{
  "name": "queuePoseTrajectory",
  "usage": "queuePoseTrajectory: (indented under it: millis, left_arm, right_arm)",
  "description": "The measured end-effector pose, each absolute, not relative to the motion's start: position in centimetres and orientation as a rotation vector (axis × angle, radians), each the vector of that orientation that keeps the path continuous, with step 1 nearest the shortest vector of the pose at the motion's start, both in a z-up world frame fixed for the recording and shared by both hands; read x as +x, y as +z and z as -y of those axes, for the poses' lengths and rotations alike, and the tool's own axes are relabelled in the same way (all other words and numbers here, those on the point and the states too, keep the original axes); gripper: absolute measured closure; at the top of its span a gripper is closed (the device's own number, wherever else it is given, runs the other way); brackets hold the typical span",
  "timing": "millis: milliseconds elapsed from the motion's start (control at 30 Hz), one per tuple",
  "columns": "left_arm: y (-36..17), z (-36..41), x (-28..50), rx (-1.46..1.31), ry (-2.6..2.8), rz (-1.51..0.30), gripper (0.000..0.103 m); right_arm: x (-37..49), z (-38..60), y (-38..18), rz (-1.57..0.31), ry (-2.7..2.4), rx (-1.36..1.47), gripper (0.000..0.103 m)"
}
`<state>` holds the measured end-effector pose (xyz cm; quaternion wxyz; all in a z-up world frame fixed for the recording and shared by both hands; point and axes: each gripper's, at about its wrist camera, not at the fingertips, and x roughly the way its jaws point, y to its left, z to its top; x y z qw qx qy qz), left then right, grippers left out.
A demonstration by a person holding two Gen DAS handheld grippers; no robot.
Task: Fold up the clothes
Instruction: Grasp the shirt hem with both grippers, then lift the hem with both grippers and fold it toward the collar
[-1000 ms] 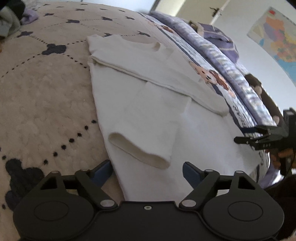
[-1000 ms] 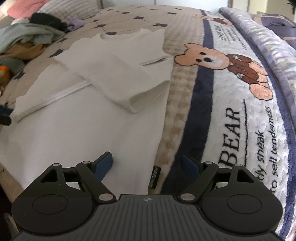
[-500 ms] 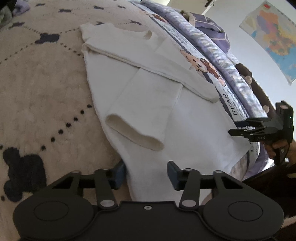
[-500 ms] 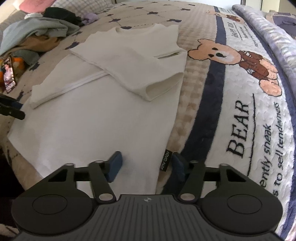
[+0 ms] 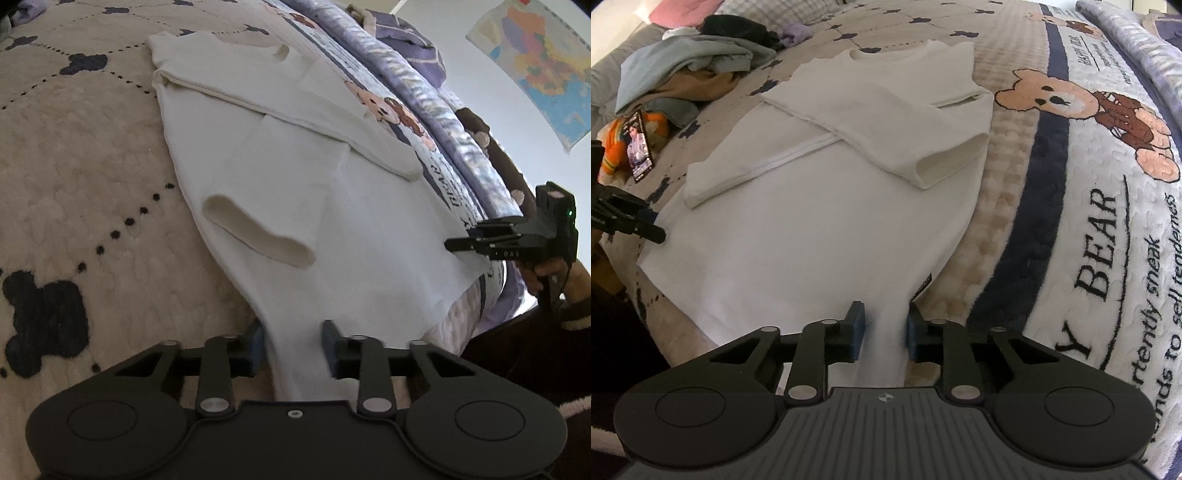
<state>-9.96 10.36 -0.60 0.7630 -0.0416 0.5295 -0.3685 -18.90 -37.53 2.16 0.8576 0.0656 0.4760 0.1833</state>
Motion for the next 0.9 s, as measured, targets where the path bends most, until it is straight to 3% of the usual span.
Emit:
queuePoseTrajectory:
  millis: [100, 233, 500, 900]
  left_arm:
    - [-0.7, -10.8, -10.0, -0.095, -0.807, -1.156, 0.097]
    - [-0.6, -11.2, -10.0, -0.105, -0.812, -1.151, 0.098]
    - [0.4, -12.3, -9.6, -0.215, -0.818, -1.108, 0.101]
    - [-2.5, -15.7, -4.9, -0.768, -0.648, -1.086, 0.102]
  right_arm:
    - [-18.9, 37.7, 2.5, -0.985, 0.391, 0.159, 0.085]
    - [-19.0, 38.0, 2.8, -0.965, 0.399, 0.188, 0.092]
    - [-19.1, 38.5, 3.6, -0.925, 0.414, 0.245, 0.095]
    - [-13.8, 40.8, 2.1, -0.838, 0.316, 0.517, 0.095]
